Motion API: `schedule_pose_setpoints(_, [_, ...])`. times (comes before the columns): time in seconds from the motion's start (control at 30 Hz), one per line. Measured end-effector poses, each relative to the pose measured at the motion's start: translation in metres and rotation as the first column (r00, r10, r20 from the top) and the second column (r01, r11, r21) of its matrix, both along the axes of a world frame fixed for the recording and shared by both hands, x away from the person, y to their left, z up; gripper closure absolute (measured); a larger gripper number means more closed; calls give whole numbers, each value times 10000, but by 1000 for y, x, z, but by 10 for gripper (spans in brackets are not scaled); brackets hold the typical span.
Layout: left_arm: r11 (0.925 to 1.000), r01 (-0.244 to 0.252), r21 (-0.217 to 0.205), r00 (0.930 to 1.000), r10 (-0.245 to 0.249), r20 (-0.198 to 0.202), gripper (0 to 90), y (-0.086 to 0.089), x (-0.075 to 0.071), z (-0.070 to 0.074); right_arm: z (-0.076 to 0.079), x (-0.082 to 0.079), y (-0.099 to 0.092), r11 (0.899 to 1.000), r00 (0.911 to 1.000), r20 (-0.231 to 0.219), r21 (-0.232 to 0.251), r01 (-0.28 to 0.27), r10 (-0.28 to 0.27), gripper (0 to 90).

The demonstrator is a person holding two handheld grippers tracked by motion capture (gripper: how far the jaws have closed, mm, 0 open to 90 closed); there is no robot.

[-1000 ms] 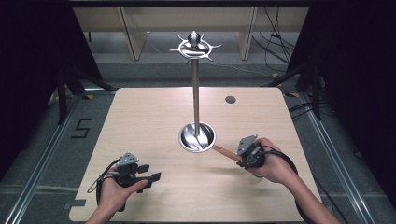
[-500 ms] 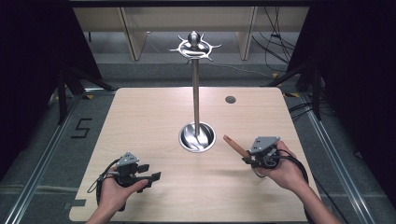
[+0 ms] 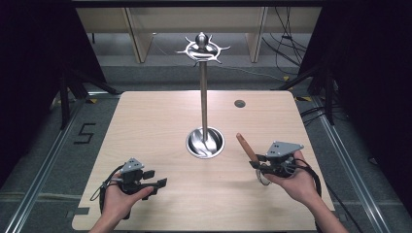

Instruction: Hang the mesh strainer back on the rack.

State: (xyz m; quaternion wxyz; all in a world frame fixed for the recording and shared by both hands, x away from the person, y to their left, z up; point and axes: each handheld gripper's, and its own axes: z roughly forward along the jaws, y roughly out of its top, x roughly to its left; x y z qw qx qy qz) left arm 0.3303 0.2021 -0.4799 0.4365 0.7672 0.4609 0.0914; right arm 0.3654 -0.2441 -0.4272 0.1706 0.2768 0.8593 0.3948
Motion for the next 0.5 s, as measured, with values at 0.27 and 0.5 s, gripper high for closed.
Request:
schedule_pose_setpoints(0.27, [10000,-67,-21,9999,68,138,356,0,-1,1,3,-3,-3,9954,9996,-33,911,294,-292,703])
schedule_pose_setpoints(0.5, [10000,-94,-19,9999,95,134,360,-4,1,1,1,1,-6,9900,9982,-29,1274,600,-601,704])
